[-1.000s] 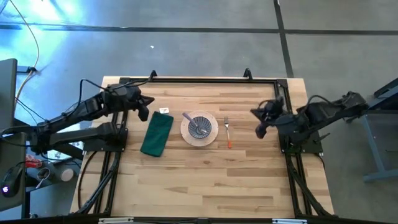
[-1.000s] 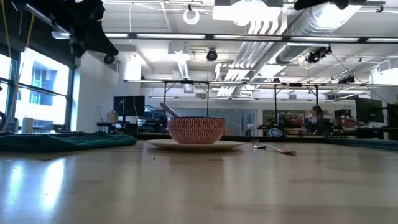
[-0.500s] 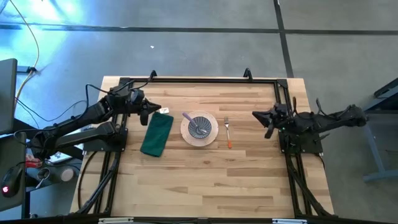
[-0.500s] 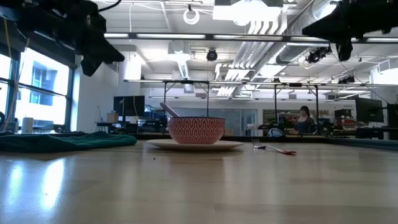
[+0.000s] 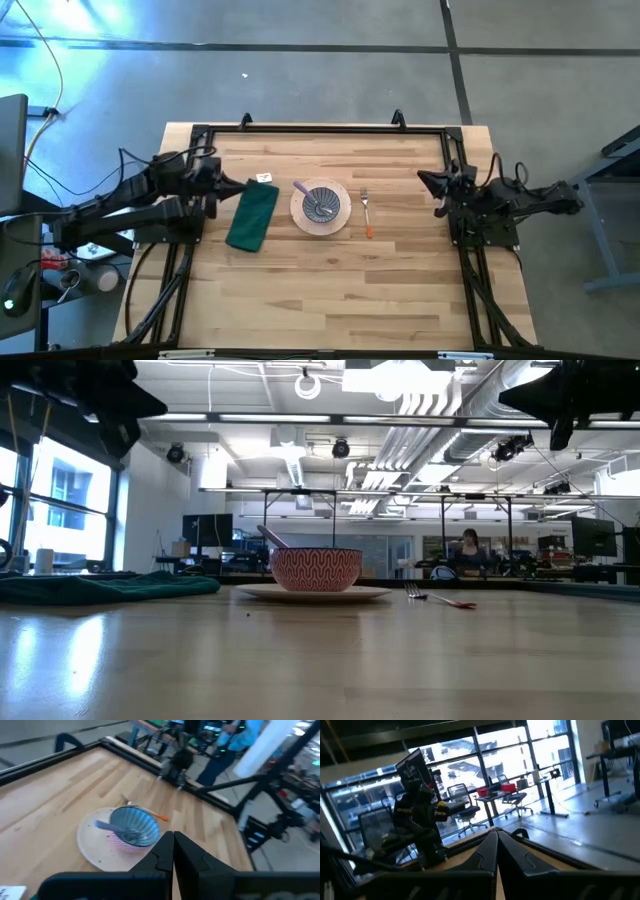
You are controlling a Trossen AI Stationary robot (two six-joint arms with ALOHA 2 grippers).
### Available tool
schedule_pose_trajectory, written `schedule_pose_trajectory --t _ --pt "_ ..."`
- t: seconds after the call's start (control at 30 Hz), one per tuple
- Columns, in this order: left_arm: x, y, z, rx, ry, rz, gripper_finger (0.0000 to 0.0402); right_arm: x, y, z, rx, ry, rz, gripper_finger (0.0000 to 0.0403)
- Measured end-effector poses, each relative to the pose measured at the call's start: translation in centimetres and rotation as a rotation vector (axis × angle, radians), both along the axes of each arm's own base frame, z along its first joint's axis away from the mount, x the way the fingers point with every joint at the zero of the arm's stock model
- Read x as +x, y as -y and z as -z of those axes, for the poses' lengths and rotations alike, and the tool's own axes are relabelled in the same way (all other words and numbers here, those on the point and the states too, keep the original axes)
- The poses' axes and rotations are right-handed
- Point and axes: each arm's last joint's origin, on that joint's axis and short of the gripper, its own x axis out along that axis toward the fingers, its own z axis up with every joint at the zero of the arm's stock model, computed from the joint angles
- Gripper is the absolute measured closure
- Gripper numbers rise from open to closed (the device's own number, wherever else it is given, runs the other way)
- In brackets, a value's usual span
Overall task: Set table place
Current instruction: Return to Home Position
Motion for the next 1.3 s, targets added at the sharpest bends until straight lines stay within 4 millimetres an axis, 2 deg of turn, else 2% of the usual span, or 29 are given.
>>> schedule_pose_trajectory --t 0.17,0.3,0.43,0.77,0.93,1.03,1.1,1.23,1.3 --pt "-1.1 0.7 0.1 0.095 -0.012 0.067 0.0401 0.1 -0.2 0.3 -0.121 -0.082 -0.047 0.0403" --pt "-1.6 0.9 0.2 0.236 -0.04 0.065 0.0401 0.2 -0.3 1.2 -0.127 -0.165 -0.091 0.0403" --pt "-2.1 1.4 -0.1 0.375 0.001 0.166 0.0401 0.3 -0.4 1.3 -0.124 -0.172 -0.127 0.0403" --pt "-4.6 3.0 -0.5 0.462 0.143 0.216 0.0401 0.5 -0.5 1.7 -0.148 -0.177 -0.127 0.0403" --pt "-4.3 2.9 -0.6 0.451 0.181 0.222 0.0401 0.7 -0.5 2.4 -0.14 -0.149 -0.115 0.0403" --pt "-3.5 2.5 0.1 0.443 0.24 0.228 0.0401 0.9 -0.5 2.7 -0.145 -0.115 -0.106 0.0403" --pt "-3.0 2.2 0.8 0.418 0.264 0.21 0.0401 0.9 -0.5 2.9 -0.151 -0.111 -0.104 0.0403" --pt "-1.7 1.3 3.7 0.275 0.22 0.135 0.0401 0.9 -0.4 2.9 -0.153 -0.116 -0.08 0.0403" --pt "-1.4 1.1 4.2 0.269 0.251 0.114 0.0401 0.9 -0.4 2.9 -0.161 -0.122 -0.067 0.0403"
